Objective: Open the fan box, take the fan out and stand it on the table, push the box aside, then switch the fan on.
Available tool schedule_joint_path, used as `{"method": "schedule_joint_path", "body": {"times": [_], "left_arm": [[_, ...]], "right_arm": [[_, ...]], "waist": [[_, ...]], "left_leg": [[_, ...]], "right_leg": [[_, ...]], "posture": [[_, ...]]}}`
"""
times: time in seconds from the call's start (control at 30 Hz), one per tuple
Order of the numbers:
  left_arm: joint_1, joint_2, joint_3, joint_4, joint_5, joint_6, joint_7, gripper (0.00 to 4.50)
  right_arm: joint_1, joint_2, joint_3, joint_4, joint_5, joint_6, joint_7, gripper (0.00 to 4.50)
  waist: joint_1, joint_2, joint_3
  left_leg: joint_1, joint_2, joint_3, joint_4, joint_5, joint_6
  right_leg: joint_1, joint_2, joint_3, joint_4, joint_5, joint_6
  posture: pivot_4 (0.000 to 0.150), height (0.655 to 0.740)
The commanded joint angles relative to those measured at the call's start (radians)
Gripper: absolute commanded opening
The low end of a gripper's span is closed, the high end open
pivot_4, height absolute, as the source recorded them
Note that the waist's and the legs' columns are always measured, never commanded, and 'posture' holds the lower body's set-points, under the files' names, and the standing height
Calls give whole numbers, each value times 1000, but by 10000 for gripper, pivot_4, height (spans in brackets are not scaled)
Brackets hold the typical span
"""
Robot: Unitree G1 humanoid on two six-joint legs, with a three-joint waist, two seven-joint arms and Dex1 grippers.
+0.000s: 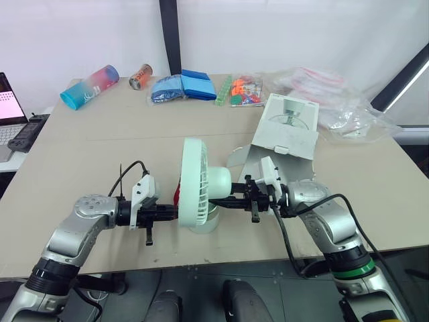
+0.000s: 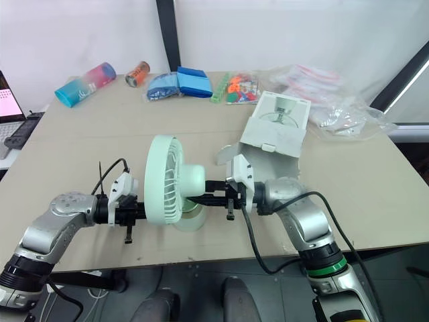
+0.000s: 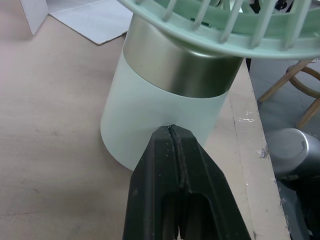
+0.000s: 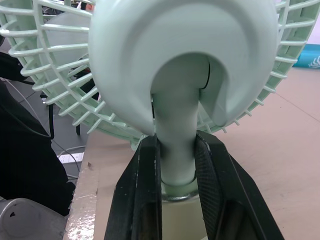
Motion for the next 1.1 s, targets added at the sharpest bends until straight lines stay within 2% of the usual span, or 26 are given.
{"method": "schedule_joint_path", "body": {"times": [0.03, 0.87, 1.1], "left_arm": [[-2, -7, 2, -24, -6, -22, -2, 681], [-6, -10, 1, -11, 6, -36, -2, 681], [3, 10, 57, -24, -18, -29, 13, 681]], "right_arm": [[23, -20, 16, 8, -20, 21, 2, 4041], [30, -26, 11, 6, -19, 21, 7, 4041], [33, -33, -5, 0, -8, 23, 14, 4041]], "waist": [[0, 0, 0], [0, 0, 0], [0, 0, 0]], "left_leg": [[0, 0, 0, 0, 0, 0], [0, 0, -1, 0, 0, 0], [0, 0, -1, 0, 0, 0]], "right_leg": [[0, 0, 0, 0, 0, 0], [0, 0, 0, 0, 0, 0], [0, 0, 0, 0, 0, 0]], "posture": [[1500, 7400], [1500, 7400], [1500, 7400]]}}
